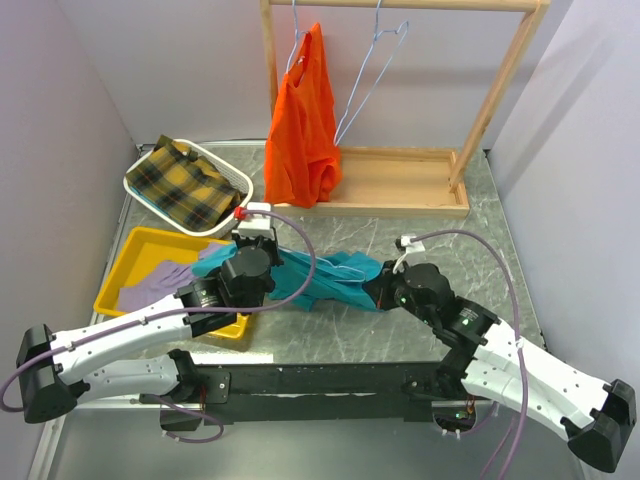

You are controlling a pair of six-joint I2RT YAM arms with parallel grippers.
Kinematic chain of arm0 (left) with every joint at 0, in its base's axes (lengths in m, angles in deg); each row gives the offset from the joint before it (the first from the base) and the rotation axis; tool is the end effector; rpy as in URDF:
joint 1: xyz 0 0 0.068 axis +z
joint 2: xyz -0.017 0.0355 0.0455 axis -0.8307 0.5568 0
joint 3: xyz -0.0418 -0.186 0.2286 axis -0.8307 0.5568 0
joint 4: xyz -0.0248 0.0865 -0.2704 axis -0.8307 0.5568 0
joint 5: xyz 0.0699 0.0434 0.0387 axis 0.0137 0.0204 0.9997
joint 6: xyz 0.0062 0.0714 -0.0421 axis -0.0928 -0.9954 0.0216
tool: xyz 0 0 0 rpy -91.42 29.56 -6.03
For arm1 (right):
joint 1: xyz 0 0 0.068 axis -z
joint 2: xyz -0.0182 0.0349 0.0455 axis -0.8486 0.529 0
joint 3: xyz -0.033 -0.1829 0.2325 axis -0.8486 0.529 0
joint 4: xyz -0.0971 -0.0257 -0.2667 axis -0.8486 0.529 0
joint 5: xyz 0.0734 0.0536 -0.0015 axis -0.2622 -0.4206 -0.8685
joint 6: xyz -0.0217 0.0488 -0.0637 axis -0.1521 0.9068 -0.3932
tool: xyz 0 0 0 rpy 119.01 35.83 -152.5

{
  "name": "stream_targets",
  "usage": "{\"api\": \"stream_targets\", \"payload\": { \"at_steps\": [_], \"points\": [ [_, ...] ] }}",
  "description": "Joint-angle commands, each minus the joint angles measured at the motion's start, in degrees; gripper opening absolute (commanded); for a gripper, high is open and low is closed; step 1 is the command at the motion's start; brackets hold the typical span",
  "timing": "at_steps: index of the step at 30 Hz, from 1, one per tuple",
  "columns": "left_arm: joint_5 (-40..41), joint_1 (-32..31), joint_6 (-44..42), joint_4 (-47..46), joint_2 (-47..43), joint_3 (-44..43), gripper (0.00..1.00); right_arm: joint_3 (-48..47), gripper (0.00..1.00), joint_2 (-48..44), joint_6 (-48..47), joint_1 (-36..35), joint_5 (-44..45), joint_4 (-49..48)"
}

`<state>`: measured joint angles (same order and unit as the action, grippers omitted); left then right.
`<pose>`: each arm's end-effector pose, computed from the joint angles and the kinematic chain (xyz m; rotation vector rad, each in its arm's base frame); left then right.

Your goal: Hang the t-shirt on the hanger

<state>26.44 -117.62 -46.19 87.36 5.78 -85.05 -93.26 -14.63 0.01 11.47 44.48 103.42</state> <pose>0.1748 -0.1972 0.3464 -0.0141 1.6686 -0.1752 0.1456 0.1411 0.2449 -0.1973 2.0783 0.7326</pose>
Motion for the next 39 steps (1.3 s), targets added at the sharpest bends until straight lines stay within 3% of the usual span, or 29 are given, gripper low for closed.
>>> {"api": "stream_targets", "payload": {
  "at_steps": [1, 13, 20, 28, 34, 39],
  "points": [
    [3.07, 0.02, 0.11, -4.67, -1.83, 2.02, 0.01, -4.16, 0.0, -0.44, -0.2, 1.32, 1.81, 4.68],
    [3.69, 0.02, -0.15, -6.52, -2.45, 3.96, 0.01, -13.28, 0.0, 1.13, -2.83, 5.72, -1.88, 9.25],
    [1.58, -0.6, -2.78, -8.71, 0.09, -0.07, 0.01, -27.08, 0.0, 10.17, -6.43, 4.58, -5.66, 13.91],
    [1.4, -1.65, -4.98, -9.43, 2.73, -5.35, 0.01, -44.04, 0.0, 18.01, -8.46, 0.01, -2.95, 20.32],
    [7.45, -2.01, -7.01, -5.48, 4.58, -12.12, 0.01, -49.68, 0.0, 17.49, -10.13, -0.43, 0.57, 23.57],
    [3.42, -2.27, -6.92, -8.1, 2.65, -11.51, 0.01, -51.97, 0.0, 19.59, -10.39, -0.43, -1.35, 24.64]
  ]
}}
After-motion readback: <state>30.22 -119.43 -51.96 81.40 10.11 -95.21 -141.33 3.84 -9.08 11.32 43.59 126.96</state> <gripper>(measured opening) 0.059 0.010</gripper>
